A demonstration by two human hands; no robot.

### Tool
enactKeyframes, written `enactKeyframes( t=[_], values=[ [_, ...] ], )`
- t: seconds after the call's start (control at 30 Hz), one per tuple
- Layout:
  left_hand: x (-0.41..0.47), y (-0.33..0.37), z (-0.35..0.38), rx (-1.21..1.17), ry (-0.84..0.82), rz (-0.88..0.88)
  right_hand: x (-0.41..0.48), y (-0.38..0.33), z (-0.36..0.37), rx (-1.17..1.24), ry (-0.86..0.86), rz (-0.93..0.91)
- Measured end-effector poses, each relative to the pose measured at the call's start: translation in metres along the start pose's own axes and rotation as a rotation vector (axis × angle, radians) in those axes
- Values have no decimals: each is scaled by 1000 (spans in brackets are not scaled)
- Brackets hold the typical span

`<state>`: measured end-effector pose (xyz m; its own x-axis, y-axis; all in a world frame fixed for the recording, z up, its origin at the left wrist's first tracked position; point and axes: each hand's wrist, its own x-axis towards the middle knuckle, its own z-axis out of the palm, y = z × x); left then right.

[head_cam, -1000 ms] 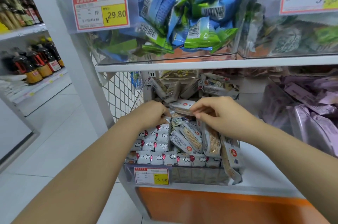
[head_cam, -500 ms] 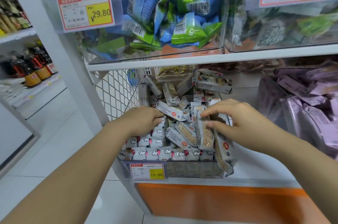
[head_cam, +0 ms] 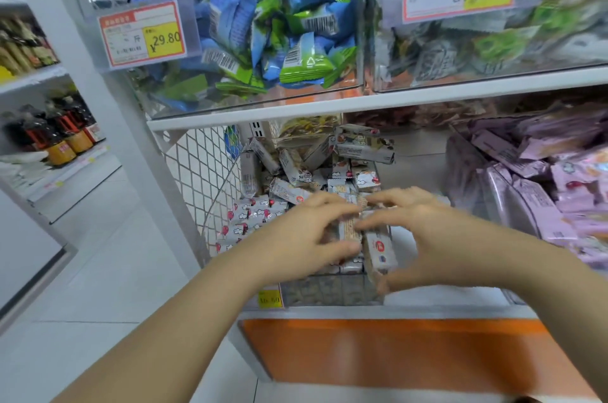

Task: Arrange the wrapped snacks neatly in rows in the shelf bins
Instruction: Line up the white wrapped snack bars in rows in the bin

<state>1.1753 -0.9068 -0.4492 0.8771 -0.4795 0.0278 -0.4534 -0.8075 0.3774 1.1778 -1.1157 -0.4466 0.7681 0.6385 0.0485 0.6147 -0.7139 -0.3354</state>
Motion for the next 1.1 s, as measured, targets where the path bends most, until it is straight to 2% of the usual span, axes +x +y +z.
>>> enactKeyframes(
  t=[0.1, 0.27, 0.5, 0.7, 0.87, 0.93, 1.0, 1.1],
  values=[
    [1, 1, 16, 46, 7, -6, -4, -6, 10, -118, 25, -38],
    [0, 0, 29, 18, 153, -14, -5, -6, 16, -201, 79, -67],
    [-9, 4, 26, 28, 453, 8, -5, -3, 8, 5, 258, -173],
    [-34, -9, 5, -30, 698, -97, -2, -1, -2, 162, 521, -120],
    [-67, -44, -3, 166, 769, -131, 2, -18, -3, 359, 792, -47],
    [-78, -60, 1, 271, 745, -169, 10, -28, 2, 533, 806, 17],
    [-82, -71, 6, 362, 706, -189, 19, -39, 9, 741, 741, 94],
    [-82, -81, 9, 486, 674, -178, 40, -54, 27, 825, 632, 151]
  ],
)
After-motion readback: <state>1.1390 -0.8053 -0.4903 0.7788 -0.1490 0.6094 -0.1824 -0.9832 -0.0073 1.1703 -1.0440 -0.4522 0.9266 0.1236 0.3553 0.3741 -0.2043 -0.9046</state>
